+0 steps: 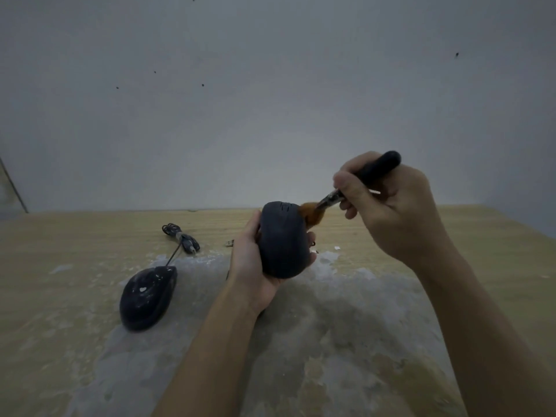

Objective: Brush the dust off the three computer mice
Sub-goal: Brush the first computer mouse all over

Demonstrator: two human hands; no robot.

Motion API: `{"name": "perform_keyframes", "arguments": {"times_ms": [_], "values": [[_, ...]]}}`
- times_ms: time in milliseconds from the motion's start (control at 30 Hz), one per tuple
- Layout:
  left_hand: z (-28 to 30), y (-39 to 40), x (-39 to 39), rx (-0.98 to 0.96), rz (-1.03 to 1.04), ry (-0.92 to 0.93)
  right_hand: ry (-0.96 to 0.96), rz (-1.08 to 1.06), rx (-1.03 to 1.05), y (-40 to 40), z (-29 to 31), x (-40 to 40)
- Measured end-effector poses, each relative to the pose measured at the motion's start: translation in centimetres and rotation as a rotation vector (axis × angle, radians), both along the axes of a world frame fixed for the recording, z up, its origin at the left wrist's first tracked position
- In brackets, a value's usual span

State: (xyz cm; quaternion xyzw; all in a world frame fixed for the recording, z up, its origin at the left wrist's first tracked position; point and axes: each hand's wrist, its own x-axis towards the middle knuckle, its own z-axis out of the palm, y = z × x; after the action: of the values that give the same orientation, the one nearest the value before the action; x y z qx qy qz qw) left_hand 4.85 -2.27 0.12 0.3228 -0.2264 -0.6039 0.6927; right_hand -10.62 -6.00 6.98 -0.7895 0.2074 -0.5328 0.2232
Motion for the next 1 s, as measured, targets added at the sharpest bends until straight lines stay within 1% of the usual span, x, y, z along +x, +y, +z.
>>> {"name": "perform_keyframes", "arguments": {"times_ms": [67,100,200,233,267,367,400,533,633,667,700,767,833,867,900,967,1000], "values": [[0.2,0.1,-0.1,-0.011,-0.012,-0.006,-0.055,0.116,0.05,0.2,0.2,0.0],[0.2,0.1,-0.2,-0.02,-0.012,-0.01,-0.027,0.171,0.064,0.5,0.2,0.1],[0.1,0.0,-0.1,0.014,0.034,0.003,0.162,0.307,0.148,1.1,0.1,0.5],[0.0,-0.1,-0.1,0.026,0.044,0.008,0.191,0.319,0.169,1.1,0.0,0.6],[0.0,-0.1,-0.1,0.031,0.049,0.014,0.175,0.307,0.178,1.1,0.0,0.6],[0.3,-0.1,-0.2,0.031,0.033,0.041,-0.006,0.213,0.127,0.6,0.0,0.2],[0.4,-0.1,-0.3,0.034,0.036,0.033,-0.024,0.208,0.127,0.6,0.1,0.1],[0.5,0.0,-0.9,0.036,0.056,0.03,0.118,0.278,0.168,1.0,-0.3,0.6],[0.6,-0.1,-0.7,0.013,0.098,0.114,0.035,0.287,0.138,1.1,-0.2,0.9],[0.6,-0.1,-0.5,0.002,0.097,0.109,0.023,0.299,0.137,1.0,-0.2,0.9],[0.5,-0.1,-0.4,-0.002,0.093,0.074,0.049,0.312,0.147,1.1,-0.3,0.9],[0.1,-0.1,-0.5,0.012,0.073,-0.031,0.177,0.349,0.198,1.2,-0.5,1.0],[0.1,0.1,-0.9,0.018,0.062,-0.102,0.265,0.327,0.226,1.0,-0.5,0.8],[0.1,0.1,-1.0,0.001,0.059,-0.09,0.245,0.269,0.22,0.8,-0.4,0.5],[0.1,0.1,-1.0,-0.015,0.062,-0.066,0.185,0.189,0.189,0.5,-0.2,0.1],[0.1,0.1,-0.8,-0.038,0.064,-0.048,0.002,0.044,0.098,-0.2,0.3,-0.8],[0.1,0.1,-0.8,-0.046,0.059,-0.051,-0.086,0.032,0.075,-0.4,0.5,-1.2]]}}
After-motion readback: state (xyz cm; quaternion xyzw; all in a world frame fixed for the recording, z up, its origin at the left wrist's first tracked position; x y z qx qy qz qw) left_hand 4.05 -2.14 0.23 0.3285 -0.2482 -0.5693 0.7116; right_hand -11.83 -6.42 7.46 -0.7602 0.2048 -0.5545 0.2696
